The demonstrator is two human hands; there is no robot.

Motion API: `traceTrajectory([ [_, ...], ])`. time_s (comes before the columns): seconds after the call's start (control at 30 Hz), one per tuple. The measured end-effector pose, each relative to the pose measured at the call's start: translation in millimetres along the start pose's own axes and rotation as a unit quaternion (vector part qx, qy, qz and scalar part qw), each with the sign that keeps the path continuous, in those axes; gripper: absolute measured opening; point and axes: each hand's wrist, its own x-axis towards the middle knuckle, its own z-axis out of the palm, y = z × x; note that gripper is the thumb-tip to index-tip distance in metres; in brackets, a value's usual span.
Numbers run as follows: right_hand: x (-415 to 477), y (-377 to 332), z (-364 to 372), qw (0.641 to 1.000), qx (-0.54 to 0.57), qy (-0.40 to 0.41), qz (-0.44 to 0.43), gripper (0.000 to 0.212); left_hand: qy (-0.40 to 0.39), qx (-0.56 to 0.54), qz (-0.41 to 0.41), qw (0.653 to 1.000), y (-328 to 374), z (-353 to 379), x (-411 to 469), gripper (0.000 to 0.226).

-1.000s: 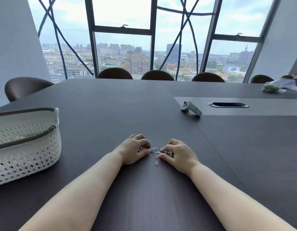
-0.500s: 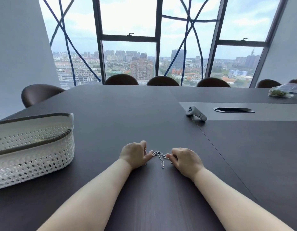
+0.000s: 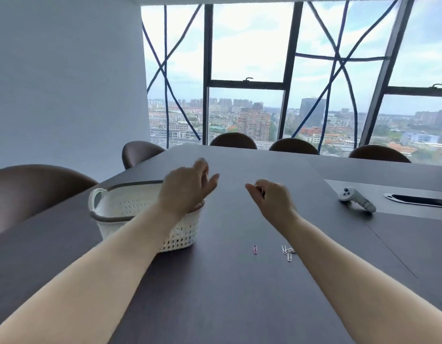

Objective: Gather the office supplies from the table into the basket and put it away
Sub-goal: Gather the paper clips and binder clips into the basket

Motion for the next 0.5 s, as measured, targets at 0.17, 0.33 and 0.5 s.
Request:
traceTrajectory([
  [0.17,22.1,-51.1,19.4,0.999,0.005,0.026,-0.038,0.039,-0.148,0.058,-0.104,0.982,-87.9,-20.3,0.7,0.049],
  [0.33,24.1,-66.6,41.2,0.998,0.029,0.025,-0.055,0.041,-0.250,-0.040,-0.111,0.961,-124.0,-19.6,-12.4,0.074],
  [0.5,20.5,-74.2,54.6,0.998,0.032,0.018,-0.056,0.043,-0.157,-0.008,-0.074,0.985,-131.1,-28.4,-18.0,0.081],
])
